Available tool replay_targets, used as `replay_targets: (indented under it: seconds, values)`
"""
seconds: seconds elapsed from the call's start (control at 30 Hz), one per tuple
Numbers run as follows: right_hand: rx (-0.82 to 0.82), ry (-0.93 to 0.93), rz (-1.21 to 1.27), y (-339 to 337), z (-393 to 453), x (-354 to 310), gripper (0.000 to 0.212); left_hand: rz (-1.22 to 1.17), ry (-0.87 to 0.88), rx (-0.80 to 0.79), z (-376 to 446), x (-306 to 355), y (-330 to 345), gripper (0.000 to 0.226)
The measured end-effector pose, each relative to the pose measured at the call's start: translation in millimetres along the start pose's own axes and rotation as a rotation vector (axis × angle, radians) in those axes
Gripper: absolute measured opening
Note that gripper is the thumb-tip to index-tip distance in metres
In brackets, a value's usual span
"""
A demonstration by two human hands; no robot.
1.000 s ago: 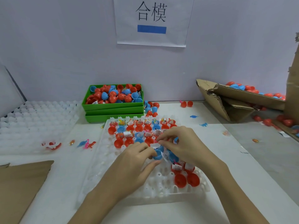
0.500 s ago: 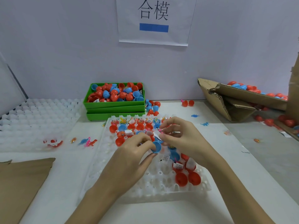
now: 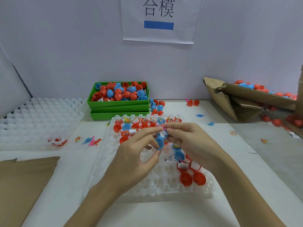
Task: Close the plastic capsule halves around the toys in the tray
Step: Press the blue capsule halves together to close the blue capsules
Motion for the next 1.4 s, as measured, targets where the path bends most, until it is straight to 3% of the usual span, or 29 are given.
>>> replay_targets:
  seconds: [0.17, 0.43, 0.73, 0.87, 1.0, 1.27, 1.4]
  values:
    - [-0.029, -0.048, 0.104, 5.5, -8.1, -8.8, 0.025, 0.001, 0.062, -0.037, -2.2, 5.4, 2.8, 0.011]
    - [0.037, 0.014, 0.146, 1.5, -5.1, -4.8, 0.012, -0.091, 0.002, 0.056, 3.3, 3.0, -5.5, 0.016]
    - [0.072, -0.231, -0.069, 5.0, -11.0, -15.9, 0.022, -0.086, 0.004, 0.017, 2.0, -1.1, -1.4, 0.013]
    - [0.040, -0.198, -0.049, 8.7, -10.0, -12.0, 0.025, -0.132, -0.068, 0.041, 4.2, -4.5, -6.7, 0.011]
    - [-0.020, -0.247, -0.077, 11.0, -13.7, -17.6, 0.035, -0.278, -0.267, 0.035, 4.2, -15.7, -6.6, 0.005]
    - [0.028, -0.330, 0.079, 18.4, -22.4, -26.7, 0.024, -0.539, -0.440, 0.063, 6.8, -22.8, -13.3, 0.010]
    - [0.135, -0.481, -0.046, 21.6, -26.5, -30.6, 0.020, -0.549, -0.450, 0.137, 6.7, -27.0, -17.0, 0.014]
Point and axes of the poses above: each hand's wrist, its own z-axis towards the middle knuckle, its own y-axis out of the palm, x = y × z, the point moved 8 cm from there along z, towards the middle knuckle, and after that the axes turned 15 degrees about x, right-handed, at the moved point
